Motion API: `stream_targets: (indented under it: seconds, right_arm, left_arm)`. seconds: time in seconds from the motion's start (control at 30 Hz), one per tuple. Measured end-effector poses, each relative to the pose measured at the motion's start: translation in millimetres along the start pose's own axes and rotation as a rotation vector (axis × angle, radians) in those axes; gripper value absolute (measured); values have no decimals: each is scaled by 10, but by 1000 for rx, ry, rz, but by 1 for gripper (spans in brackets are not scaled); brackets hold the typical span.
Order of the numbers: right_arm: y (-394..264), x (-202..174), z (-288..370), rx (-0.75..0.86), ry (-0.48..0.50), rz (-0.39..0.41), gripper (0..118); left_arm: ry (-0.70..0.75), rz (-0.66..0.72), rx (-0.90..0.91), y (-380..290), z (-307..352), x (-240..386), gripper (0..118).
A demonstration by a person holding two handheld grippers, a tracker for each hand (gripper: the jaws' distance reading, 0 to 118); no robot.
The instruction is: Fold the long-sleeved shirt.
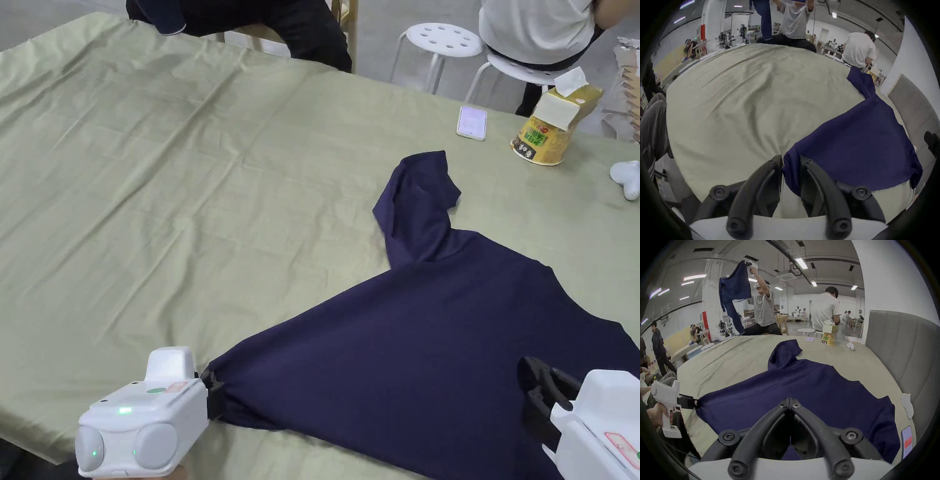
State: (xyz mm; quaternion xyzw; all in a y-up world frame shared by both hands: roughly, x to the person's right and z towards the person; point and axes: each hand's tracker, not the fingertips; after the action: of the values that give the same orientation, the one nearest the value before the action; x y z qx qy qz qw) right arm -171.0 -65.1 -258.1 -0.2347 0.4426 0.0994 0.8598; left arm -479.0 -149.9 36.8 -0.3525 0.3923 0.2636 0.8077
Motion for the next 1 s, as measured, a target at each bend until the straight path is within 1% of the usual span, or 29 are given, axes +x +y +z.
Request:
stream_targets:
  seconds: [0.03,0.13,0.17,0.2,0.23,0.27,0.33,0.4,0.5,0.57,0.67,0.73,0.83,0.9,0.93,1.0]
  right_arm:
    - [23,7,-58,-1,8,1,0]
    - [131,20,-260,-9,20,17,0]
    - [167,39,-339,-12,25,17,0]
    - [197,42,-398,-12,27,19,0]
    - [230,42,-466,-13,34,21,0]
    - [265,42,-537,-16,44,21,0]
    - [335,27,-672,-21,55,35,0]
    - [416,26,-830,-23,63,48,0]
    - [543,14,-1040,-24,76,54,0]
    - [602,-11,-1158,-25,90,61,0]
    - [677,-44,-1329,-29,113,93,0]
    - [719,-35,-1433,-28,112,95,0]
    - [784,8,-1603,-39,117,86,0]
    - [831,43,-1720,-43,124,95,0]
    - [856,66,-1794,-42,125,98,0]
    - [902,133,-1967,-37,118,103,1]
  left_arm:
    - [13,-51,13,-16,11,30,22]
    - [33,-117,36,-52,33,101,21]
    - [30,-121,40,-66,37,115,18]
    - [29,-128,47,-83,36,121,12]
    - [-15,-118,44,-92,27,116,9]
    - [-35,-83,26,-95,14,123,8]
    - [3,-108,42,-94,12,139,8]
    - [-15,-43,26,-81,-57,78,8]
    - [-5,-67,27,-65,-37,105,8]
    - [21,-112,31,-75,-50,156,9]
    - [52,-122,39,-90,-70,228,9]
    - [62,-96,40,-102,-83,234,13]
    - [39,-21,42,-100,-108,155,13]
    - [18,-6,31,-63,-132,148,8]
    - [23,-27,23,-36,-149,145,7]
    - [-1,22,12,-7,-143,110,6]
